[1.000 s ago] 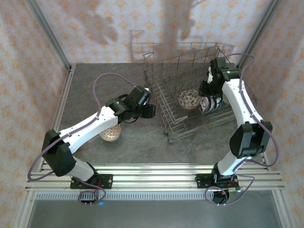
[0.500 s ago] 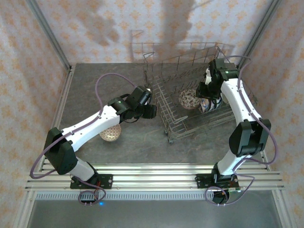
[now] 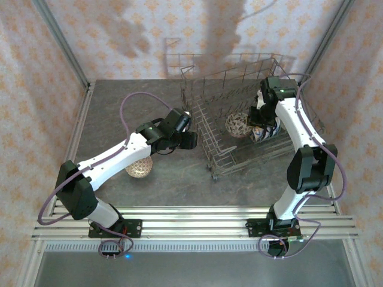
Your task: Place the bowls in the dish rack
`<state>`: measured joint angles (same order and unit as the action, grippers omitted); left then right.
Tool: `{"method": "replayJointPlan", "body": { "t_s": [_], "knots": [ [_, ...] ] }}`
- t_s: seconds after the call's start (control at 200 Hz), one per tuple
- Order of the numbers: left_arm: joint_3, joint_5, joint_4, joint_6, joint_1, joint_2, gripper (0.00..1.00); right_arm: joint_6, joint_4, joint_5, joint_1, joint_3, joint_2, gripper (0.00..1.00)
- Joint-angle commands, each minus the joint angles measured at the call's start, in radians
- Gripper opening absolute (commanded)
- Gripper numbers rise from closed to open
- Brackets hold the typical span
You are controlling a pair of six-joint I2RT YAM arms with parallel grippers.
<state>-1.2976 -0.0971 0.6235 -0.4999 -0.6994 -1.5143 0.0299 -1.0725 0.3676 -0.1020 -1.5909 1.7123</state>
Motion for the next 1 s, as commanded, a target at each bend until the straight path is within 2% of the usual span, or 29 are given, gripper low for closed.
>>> {"method": "replayJointPlan", "body": {
  "t_s": [0.0,0.17,0.395,0.656,0.851,0.996],
  "knots": [
    [-0.029,0.007,0.014,0.000,0.006,-0.007,0.57,0.001,-0.014,-0.013,-0.005,0.002,0.004,0.18],
    [-0.034,0.008,0.014,0.001,0.007,-0.011,0.57,0.006,-0.024,-0.032,-0.006,-0.020,-0.007,0.04],
    [-0.034,0.011,0.011,0.001,0.006,-0.007,0.57,0.023,-0.014,-0.145,-0.039,-0.038,-0.083,0.00],
    [-0.025,0.011,-0.002,-0.005,0.007,0.005,0.57,0.050,0.031,-0.441,-0.141,0.009,-0.190,0.00],
    [-0.015,0.005,-0.010,-0.015,0.004,0.014,0.57,-0.003,0.072,-0.692,-0.240,0.060,-0.215,0.00],
    [-0.001,0.010,-0.015,-0.020,0.002,0.026,0.57,-0.028,0.129,-0.782,-0.273,0.114,-0.234,0.00]
  ]
}}
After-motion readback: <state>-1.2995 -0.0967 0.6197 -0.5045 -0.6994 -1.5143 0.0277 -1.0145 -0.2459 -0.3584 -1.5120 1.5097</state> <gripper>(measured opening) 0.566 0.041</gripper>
